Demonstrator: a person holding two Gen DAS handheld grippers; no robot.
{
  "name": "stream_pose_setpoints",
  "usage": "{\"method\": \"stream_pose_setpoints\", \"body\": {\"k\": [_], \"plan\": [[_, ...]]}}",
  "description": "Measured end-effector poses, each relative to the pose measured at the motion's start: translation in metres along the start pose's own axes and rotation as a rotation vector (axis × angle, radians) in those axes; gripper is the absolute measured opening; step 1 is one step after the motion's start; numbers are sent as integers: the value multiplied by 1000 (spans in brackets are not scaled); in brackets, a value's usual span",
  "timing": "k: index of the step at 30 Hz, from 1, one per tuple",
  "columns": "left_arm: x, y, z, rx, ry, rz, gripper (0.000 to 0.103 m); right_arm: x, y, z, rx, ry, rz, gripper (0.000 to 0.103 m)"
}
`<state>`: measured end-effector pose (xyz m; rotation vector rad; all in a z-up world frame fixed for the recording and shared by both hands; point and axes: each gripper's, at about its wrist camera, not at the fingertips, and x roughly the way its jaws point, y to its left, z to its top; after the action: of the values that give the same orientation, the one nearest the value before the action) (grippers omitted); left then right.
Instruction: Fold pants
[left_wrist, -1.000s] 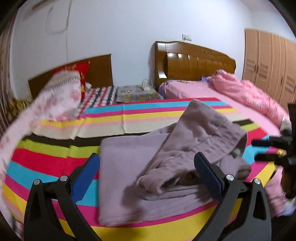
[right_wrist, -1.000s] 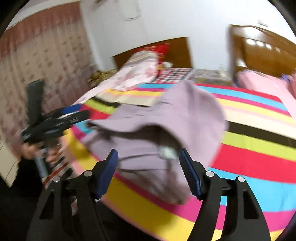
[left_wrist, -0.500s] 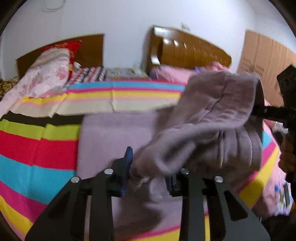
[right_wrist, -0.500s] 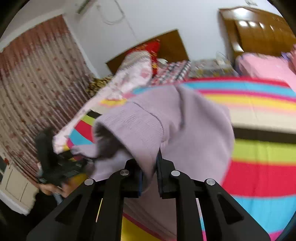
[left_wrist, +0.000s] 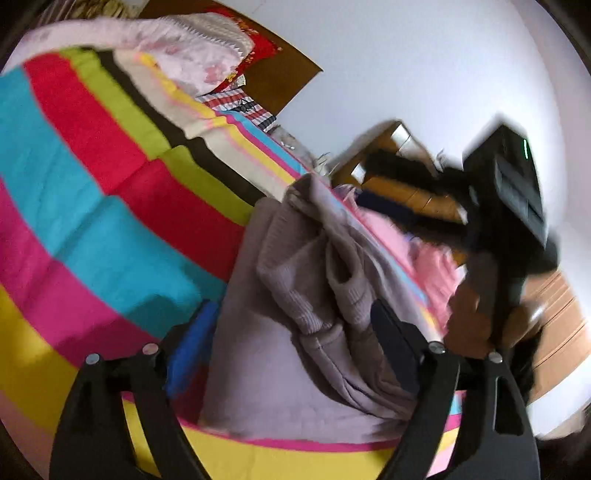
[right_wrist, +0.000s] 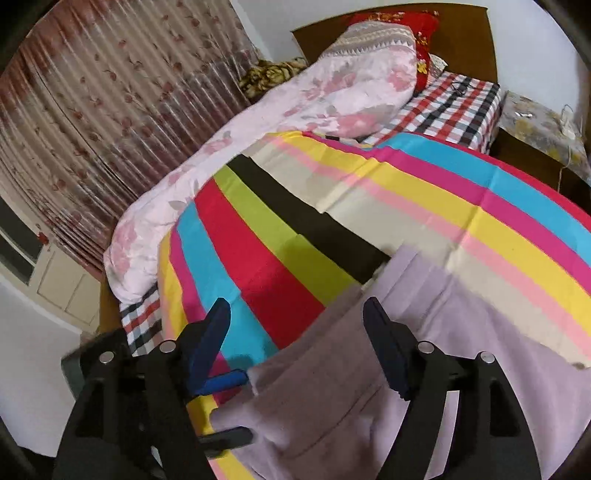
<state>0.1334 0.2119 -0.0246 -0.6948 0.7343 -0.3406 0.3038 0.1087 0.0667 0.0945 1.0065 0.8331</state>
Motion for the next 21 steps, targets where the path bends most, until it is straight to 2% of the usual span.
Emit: {"method": "stream_pose_setpoints", "body": {"k": [2,4,5,7,9,11,13,15,16,18,20,21], "plan": [[-7,7,3,2,-10,20,85,-28,4,-25,-70,-81,-5,71],[-10,10,4,15,-18,23,85,-46,12,-48,-144,-127,-81,67],[-11,10,3,27,-20,24,85,-56,16,-68,-178,-120,-114,62],[-5,8,3,67,-11,36,85,-60,23,-92,-223,-96,-119,53],[2,-1,-1,132,-10,68,85,-51,33,-110,-274,-55,-157,44],[11,-11,-1,210,-16,108,85,-35,38,-121,-306,-18,-188,36],[16,-16,3,224,-21,106,85,-19,32,-123,-285,7,-196,32],[19,-16,6,218,-18,118,85,4,24,-125,-296,39,-277,27],[16,-14,7,218,-28,139,84,10,22,-126,-295,50,-283,28],[9,-9,7,207,-38,144,84,14,24,-129,-299,31,-300,27],[1,-1,5,180,-40,146,84,10,29,-134,-325,15,-326,12],[-5,4,5,166,-46,148,84,3,32,-132,-313,-5,-315,12]]}}
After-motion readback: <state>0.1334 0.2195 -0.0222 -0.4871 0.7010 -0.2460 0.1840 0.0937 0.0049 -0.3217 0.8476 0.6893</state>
